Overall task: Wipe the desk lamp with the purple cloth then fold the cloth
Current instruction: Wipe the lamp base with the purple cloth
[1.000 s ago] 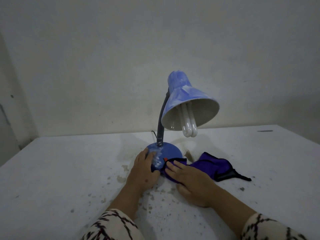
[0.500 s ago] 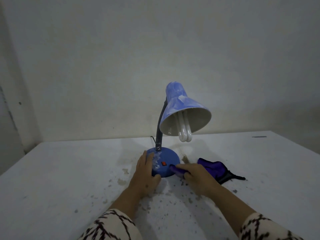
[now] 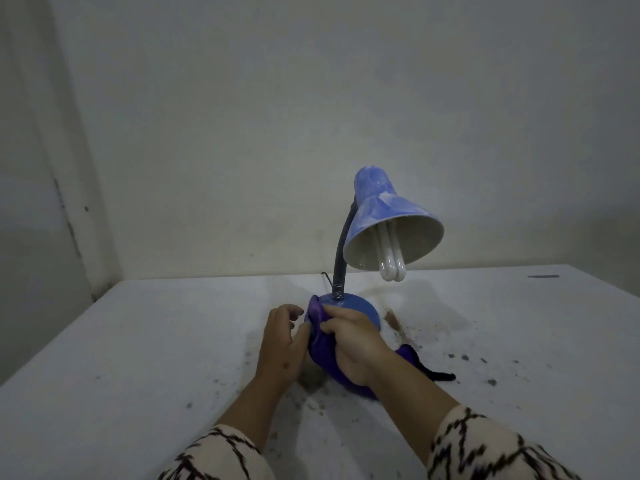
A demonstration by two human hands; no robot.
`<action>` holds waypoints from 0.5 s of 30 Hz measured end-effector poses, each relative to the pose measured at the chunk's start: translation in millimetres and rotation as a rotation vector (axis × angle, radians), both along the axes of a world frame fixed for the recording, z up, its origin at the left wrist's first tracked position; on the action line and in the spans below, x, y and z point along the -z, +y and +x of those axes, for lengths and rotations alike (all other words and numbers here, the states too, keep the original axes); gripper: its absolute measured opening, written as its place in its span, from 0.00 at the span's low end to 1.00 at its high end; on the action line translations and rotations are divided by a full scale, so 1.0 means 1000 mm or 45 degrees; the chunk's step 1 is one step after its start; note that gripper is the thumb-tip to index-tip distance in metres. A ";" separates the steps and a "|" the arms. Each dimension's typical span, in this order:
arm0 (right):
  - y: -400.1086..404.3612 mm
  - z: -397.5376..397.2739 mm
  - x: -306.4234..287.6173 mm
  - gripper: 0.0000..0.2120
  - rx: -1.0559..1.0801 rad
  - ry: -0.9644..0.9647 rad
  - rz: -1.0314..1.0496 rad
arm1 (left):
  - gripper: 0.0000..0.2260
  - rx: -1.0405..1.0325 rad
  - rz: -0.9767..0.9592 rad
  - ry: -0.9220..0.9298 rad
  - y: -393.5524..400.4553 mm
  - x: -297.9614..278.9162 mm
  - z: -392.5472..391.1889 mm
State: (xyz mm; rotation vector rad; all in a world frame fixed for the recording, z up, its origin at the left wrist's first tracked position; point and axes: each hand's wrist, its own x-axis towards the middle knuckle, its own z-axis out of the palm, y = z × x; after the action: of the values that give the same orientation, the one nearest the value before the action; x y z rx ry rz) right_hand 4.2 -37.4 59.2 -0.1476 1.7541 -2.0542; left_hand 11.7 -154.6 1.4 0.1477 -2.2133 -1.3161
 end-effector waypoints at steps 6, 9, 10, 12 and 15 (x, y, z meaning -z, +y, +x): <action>-0.048 0.002 -0.009 0.16 0.097 -0.135 -0.144 | 0.08 -0.010 0.370 0.036 -0.009 -0.016 0.018; -0.047 0.000 -0.011 0.23 0.033 -0.121 -0.256 | 0.08 -0.052 0.278 -0.002 -0.017 -0.016 0.022; -0.042 -0.001 -0.008 0.23 -0.005 -0.040 -0.190 | 0.08 -0.063 0.241 -0.026 -0.019 -0.015 0.022; -0.027 -0.005 -0.004 0.18 -0.015 0.297 0.204 | 0.08 -0.094 0.234 -0.072 -0.022 -0.013 0.021; 0.002 -0.017 0.004 0.10 0.010 0.759 0.774 | 0.08 -0.136 0.315 -0.130 -0.023 -0.009 0.017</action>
State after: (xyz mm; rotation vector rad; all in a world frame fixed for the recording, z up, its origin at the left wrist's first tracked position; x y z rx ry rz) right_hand -12.7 -35.0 55.2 -0.6070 2.6503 -1.4637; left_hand 28.9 -177.5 10.3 0.4281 -2.0856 -1.5481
